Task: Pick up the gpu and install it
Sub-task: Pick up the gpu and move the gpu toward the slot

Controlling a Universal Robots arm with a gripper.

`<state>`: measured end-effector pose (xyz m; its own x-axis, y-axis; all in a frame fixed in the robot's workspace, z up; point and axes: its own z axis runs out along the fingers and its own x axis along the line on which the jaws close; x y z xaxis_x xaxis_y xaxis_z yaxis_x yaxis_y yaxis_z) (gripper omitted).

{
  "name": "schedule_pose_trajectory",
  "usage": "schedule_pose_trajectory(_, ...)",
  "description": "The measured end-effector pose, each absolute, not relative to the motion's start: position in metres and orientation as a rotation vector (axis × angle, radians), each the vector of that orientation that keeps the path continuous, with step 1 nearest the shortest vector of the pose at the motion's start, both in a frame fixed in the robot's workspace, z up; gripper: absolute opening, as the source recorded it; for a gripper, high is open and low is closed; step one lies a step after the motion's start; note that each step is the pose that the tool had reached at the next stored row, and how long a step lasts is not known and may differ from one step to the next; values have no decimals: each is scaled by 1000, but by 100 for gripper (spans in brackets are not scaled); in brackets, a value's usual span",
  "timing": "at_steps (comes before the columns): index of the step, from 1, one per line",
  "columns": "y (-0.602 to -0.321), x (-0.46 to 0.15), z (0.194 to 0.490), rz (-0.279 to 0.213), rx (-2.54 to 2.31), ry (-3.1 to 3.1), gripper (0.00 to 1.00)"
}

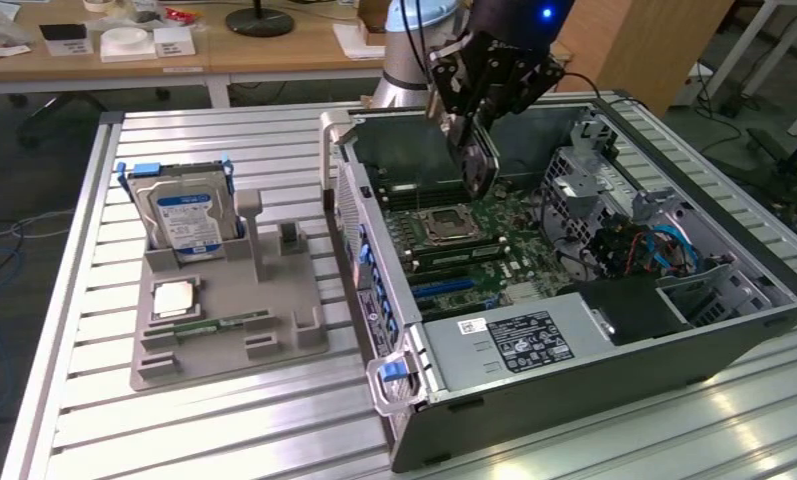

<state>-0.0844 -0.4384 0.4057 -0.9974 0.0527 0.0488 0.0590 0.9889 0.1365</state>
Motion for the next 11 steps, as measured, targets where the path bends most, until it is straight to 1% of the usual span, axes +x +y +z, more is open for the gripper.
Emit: schedule_pose_trajectory(11,-438,-55,405,-214,-86,-3086,27)
